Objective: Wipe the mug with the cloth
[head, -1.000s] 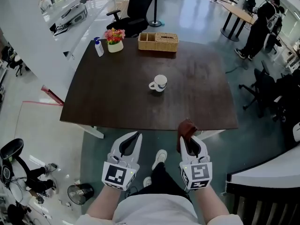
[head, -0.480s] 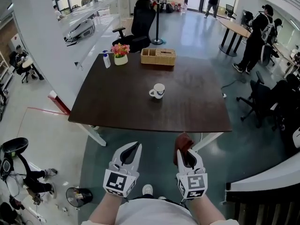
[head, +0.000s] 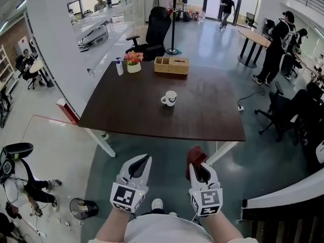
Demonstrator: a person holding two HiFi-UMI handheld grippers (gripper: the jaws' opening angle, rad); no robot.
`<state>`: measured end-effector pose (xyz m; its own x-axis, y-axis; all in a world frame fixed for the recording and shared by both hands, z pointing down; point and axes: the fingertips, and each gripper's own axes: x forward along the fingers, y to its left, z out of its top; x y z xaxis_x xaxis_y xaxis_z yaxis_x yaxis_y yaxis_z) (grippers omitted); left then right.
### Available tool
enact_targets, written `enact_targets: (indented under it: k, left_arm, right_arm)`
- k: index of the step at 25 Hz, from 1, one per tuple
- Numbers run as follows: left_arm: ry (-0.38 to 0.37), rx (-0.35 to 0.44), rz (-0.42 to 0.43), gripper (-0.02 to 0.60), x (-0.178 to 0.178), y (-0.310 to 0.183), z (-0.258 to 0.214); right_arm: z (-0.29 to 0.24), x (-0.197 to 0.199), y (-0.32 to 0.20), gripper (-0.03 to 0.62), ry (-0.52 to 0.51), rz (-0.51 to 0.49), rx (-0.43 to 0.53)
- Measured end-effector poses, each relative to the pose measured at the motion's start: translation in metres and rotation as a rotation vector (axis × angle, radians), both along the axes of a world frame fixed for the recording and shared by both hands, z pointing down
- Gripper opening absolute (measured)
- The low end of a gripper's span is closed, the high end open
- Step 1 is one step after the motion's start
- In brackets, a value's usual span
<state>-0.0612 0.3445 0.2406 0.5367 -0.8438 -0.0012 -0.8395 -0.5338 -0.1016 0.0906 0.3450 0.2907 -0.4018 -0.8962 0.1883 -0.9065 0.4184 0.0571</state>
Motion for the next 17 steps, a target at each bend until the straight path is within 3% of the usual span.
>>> enact_targets:
  k: [17]
  left_arm:
    - [0.025, 0.006, -0.002, 0.0, -0.014, 0.014, 0.0]
  right_arm:
    - [-0.003, -0.006, 0.019, 0.077, 0.023, 0.008, 0.016]
